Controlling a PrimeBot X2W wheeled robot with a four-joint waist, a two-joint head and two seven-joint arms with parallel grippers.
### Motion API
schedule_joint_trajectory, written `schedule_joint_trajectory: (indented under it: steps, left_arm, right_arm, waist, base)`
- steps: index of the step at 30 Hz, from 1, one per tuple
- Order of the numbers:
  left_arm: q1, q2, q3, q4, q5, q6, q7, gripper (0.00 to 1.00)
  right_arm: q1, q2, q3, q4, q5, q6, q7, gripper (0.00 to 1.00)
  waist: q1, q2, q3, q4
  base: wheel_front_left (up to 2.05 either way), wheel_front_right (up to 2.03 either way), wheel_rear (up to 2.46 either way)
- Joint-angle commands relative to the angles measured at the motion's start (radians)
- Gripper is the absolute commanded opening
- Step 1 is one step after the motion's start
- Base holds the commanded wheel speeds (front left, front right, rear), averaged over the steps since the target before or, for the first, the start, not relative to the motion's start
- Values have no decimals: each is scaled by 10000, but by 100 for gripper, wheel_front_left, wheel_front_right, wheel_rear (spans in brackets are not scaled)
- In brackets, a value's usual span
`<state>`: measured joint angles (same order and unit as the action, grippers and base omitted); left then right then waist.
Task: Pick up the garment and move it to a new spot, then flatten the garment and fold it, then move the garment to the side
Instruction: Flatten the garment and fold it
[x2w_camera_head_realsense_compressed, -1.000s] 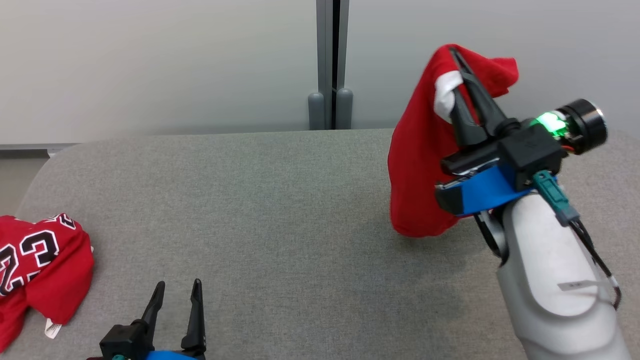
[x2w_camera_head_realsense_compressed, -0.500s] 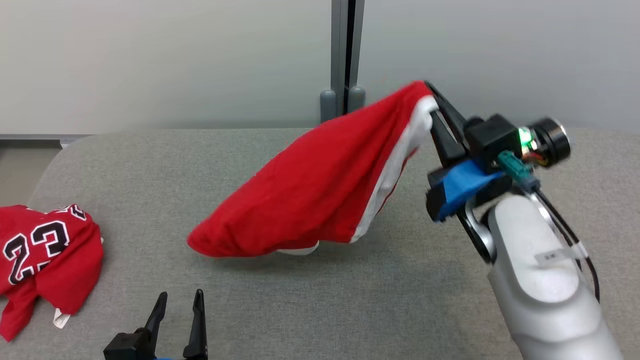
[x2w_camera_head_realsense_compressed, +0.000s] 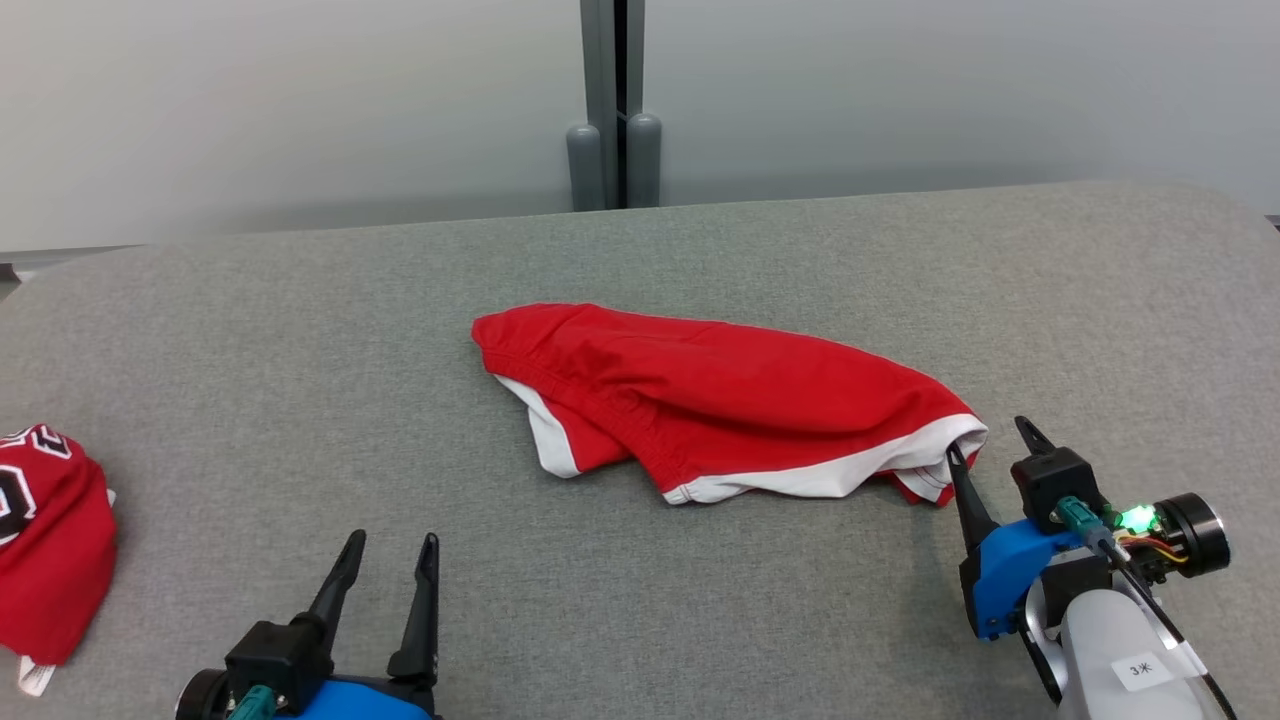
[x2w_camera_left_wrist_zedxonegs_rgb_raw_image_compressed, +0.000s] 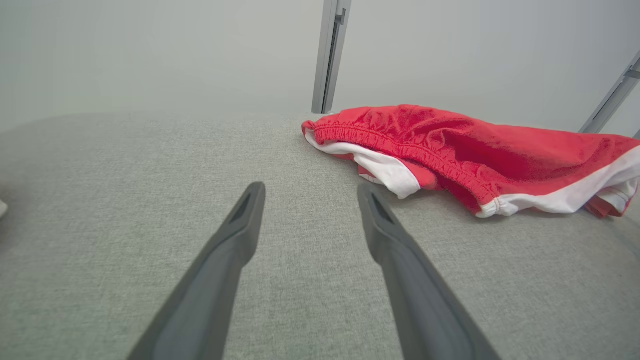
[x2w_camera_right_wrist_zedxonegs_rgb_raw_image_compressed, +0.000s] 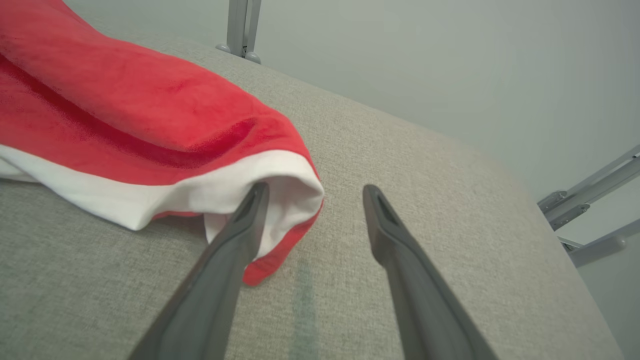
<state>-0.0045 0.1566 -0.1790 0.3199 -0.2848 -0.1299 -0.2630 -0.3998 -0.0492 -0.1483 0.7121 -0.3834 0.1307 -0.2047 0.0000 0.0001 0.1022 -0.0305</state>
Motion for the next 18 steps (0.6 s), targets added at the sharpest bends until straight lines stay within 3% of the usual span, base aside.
schedule_joint_trajectory:
  steps: [1, 9, 18]
  left_arm:
    - [-189, 71, -181, -101, -43, -16, -27, 100]
    - [-680, 434, -2017, -488, -729, -16, -27, 100]
    - [-1465, 1268, -3674, -429, -1702, -16, -27, 100]
  right_arm:
    - [216, -29, 99, -75, 160, -1, -215, 100]
    - [729, -24, 1371, -1531, 2163, -1, -609, 100]
    - [1280, -27, 2551, -3802, 3097, 1, -612, 100]
  waist:
    - [0, -1, 25, -108]
    - [0, -1, 510, -960]
    - [0, -1, 1532, -2309]
  base:
    - [0, 0, 0]
    - [0, 0, 0]
    - [0, 0, 0]
